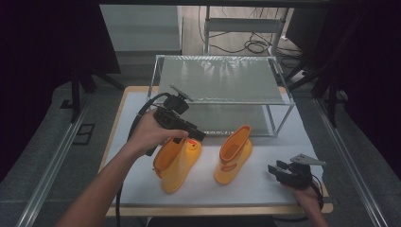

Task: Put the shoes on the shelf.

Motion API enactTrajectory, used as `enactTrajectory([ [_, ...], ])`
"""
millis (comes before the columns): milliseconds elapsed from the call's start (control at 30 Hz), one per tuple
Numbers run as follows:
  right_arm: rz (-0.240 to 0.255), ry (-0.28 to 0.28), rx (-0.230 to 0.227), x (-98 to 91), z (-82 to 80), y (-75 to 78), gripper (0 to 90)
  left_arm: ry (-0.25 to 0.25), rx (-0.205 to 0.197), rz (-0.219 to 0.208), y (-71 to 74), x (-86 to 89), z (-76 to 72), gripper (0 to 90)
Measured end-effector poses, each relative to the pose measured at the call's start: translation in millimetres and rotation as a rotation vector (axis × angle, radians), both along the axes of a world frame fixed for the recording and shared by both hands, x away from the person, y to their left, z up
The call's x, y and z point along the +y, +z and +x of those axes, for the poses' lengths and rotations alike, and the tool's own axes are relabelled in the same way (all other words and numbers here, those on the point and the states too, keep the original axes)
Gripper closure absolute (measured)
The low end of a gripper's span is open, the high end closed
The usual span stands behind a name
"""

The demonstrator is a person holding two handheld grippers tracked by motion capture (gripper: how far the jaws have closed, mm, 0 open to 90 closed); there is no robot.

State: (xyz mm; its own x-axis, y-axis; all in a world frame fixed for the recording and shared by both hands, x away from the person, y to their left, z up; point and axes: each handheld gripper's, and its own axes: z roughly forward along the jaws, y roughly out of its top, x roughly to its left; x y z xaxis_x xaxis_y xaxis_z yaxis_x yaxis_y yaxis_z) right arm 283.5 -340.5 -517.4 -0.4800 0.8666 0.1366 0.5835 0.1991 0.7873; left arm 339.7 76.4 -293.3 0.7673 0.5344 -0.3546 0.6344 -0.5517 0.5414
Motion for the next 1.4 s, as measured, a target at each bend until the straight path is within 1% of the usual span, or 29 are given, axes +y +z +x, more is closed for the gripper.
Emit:
enactTrajectory([
  [167, -0.001, -0.002, -0.002, -0.4, 0.0, 0.0, 50.0, -0.016, 0.011, 0.008, 0.8, -12.7, 3.4, 48.5],
  [400, -0.002, -0.003, -0.001, -0.3, 0.3, -0.1, 50.1, -0.029, 0.029, 0.020, 1.2, -24.7, 7.9, 48.6],
  [500, -0.002, -0.005, -0.002, -0.1, 0.4, -0.4, 50.1, -0.038, 0.031, 0.036, 1.5, -30.1, 9.6, 48.6],
  [633, -0.001, -0.005, 0.001, -0.4, 0.5, -0.2, 50.1, -0.039, 0.035, 0.044, 1.8, -38.8, 10.6, 48.6],
  [667, -0.001, -0.005, 0.002, -0.6, 0.5, -0.2, 50.0, -0.030, 0.039, 0.039, 1.4, -41.7, 10.4, 48.6],
  [800, 0.001, -0.006, 0.002, -0.7, 0.6, -0.2, 50.1, -0.032, 0.048, 0.056, -1.3, -51.2, 12.4, 48.7],
  [867, 0.001, -0.007, 0.002, -0.8, 0.7, -0.2, 50.1, -0.038, 0.054, 0.075, -3.9, -59.0, 14.6, 48.7],
  [900, 0.001, -0.007, 0.002, -0.8, 0.7, -0.2, 50.1, -0.038, 0.054, 0.075, -3.9, -59.0, 14.6, 48.7],
  [933, 0.001, -0.008, 0.003, -0.8, 0.7, -0.2, 50.0, -0.043, 0.054, 0.085, -4.6, -61.6, 15.5, 48.7],
  [967, 0.002, -0.011, 0.003, -0.6, 0.8, -0.4, 50.1, -0.048, 0.061, 0.096, -5.8, -67.2, 16.7, 48.7],
  [1000, 0.002, -0.011, 0.003, -0.6, 0.8, -0.4, 50.1, -0.048, 0.061, 0.096, -5.8, -67.2, 16.7, 48.9],
  [1067, 0.002, -0.013, 0.004, -0.7, 0.9, -0.3, 50.1, -0.050, 0.063, 0.101, -8.3, -72.6, 18.1, 49.1],
  [1133, -0.001, -0.011, 0.003, -0.9, 1.0, -0.5, 50.1, -0.044, 0.074, 0.114, -10.8, -78.3, 19.4, 49.3],
  [1167, -0.001, -0.011, 0.004, -0.9, 1.1, -0.5, 50.0, -0.054, 0.074, 0.126, -12.2, -80.1, 20.8, 49.3],
  [1233, 0.000, -0.010, 0.006, -1.1, 1.1, -0.4, 50.0, -0.053, 0.082, 0.134, -15.1, -84.6, 22.5, 49.3],
  [1400, 0.000, -0.011, 0.010, -1.6, 1.4, -0.3, 50.0, -0.058, 0.089, 0.165, -21.6, -93.6, 25.6, 49.2],
])
